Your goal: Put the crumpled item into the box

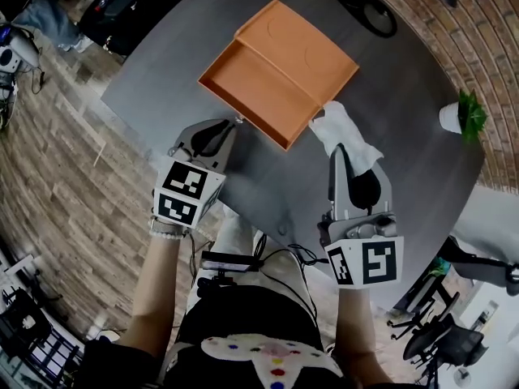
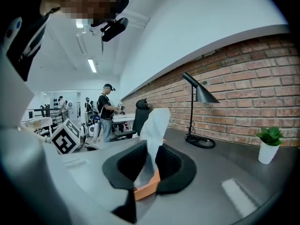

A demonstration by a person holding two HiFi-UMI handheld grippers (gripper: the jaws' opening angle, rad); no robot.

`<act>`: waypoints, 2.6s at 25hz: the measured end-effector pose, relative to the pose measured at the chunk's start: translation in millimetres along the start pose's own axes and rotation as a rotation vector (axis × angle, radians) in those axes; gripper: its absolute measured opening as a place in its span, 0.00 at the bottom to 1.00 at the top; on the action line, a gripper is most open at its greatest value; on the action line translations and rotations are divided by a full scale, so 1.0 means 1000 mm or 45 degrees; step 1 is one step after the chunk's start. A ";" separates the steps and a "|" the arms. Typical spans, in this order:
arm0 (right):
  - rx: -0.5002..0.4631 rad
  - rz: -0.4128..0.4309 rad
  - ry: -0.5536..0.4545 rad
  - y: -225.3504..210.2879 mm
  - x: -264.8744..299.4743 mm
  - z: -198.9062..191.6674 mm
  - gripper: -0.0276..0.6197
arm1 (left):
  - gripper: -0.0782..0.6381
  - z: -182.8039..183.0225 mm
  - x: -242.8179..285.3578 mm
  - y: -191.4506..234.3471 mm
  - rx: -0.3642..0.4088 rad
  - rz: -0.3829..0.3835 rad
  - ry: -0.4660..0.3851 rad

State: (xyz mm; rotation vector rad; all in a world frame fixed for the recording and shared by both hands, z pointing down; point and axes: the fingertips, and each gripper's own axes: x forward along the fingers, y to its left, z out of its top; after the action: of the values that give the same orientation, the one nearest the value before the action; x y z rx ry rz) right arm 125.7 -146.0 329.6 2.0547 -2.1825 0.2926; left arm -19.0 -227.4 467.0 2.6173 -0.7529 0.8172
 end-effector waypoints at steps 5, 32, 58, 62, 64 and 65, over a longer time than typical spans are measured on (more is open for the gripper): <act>-0.014 0.007 -0.039 0.001 -0.009 0.018 0.12 | 0.14 0.038 -0.031 -0.006 0.034 0.044 -0.115; -0.022 0.074 -0.112 0.011 -0.017 0.053 0.12 | 0.12 0.109 -0.130 -0.028 0.090 0.147 -0.365; -0.054 0.228 0.196 0.045 0.104 -0.048 0.12 | 0.12 0.087 -0.131 0.031 0.038 0.210 -0.317; -0.069 0.261 0.270 0.052 0.120 -0.069 0.12 | 0.12 0.083 -0.132 0.038 0.053 0.220 -0.308; -0.082 0.289 0.310 0.057 0.128 -0.080 0.12 | 0.12 0.082 -0.132 0.042 0.049 0.222 -0.309; -0.089 0.304 0.328 0.060 0.131 -0.085 0.12 | 0.12 0.082 -0.132 0.043 0.047 0.224 -0.309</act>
State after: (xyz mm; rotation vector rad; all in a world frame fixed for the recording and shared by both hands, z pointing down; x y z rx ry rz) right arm 54.5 -251.1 439.2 1.6187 -2.2388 0.4695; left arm -99.8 -245.6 328.7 2.7444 -1.0549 0.5665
